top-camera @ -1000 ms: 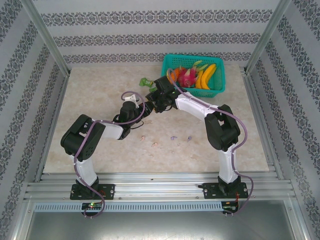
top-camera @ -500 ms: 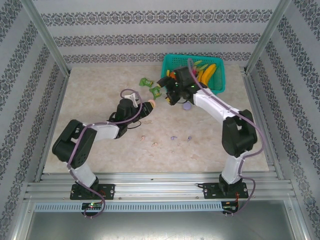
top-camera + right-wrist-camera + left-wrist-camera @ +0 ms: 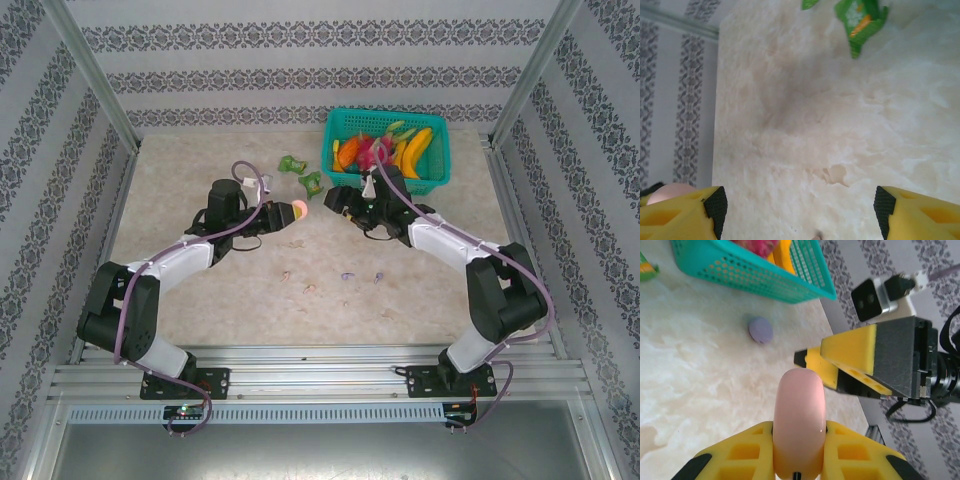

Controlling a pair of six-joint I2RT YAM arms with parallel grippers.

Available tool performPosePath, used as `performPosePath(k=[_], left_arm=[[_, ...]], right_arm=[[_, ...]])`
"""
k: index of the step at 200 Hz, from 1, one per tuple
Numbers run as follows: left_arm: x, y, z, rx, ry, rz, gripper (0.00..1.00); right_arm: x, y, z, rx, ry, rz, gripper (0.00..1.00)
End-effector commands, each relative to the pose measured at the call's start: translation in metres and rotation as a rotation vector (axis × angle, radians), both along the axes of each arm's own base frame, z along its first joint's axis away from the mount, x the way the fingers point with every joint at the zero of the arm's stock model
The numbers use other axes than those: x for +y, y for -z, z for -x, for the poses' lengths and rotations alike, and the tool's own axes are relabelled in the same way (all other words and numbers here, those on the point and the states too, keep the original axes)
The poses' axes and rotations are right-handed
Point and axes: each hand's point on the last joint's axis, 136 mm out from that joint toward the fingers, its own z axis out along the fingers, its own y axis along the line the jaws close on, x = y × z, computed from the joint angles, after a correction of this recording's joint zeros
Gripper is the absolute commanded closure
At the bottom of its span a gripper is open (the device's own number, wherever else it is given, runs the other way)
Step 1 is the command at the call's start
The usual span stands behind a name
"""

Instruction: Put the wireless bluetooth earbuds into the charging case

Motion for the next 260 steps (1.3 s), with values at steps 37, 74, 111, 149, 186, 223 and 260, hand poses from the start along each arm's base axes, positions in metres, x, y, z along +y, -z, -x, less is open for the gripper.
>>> performPosePath(k=[37,74,111,149,186,223,260], left_arm=[[-0.006,-0.013,0.006,-0.002,0.103,0.022,0.91],[-0.006,-0.013,0.004,-0.007,0.100,0.016,0.91],[-0.007,-0.013,0.002,-0.006,0.097,0.017,0.92],[-0.006,-0.019,0.002,-0.020,0.095,0.022,0.92],[-0.006,-0.026,0.002,-0.033,0.095,0.028,0.92],[-0.006,-0.026,0.005,-0.037,0.099,0.026,0.94],[-0.005,-0.022,0.005,-0.028,0.098,0.026,0.94]], right_arm=[[0.036,-0.033,0.017,-0.211,-0.194,-0.060,0.23],[0.050,-0.029,0.026,-0.207,-0.235,-0.058,0.24],[0.049,-0.013,0.029,-0.179,-0.225,-0.032,0.25],[0.033,0.013,0.023,-0.122,-0.168,-0.018,0.27],[0.018,0.033,0.020,-0.077,-0.118,-0.018,0.29],[0.011,0.034,0.019,-0.064,-0.103,-0.025,0.29],[0.009,0.008,0.024,-0.117,-0.126,-0.066,0.30]])
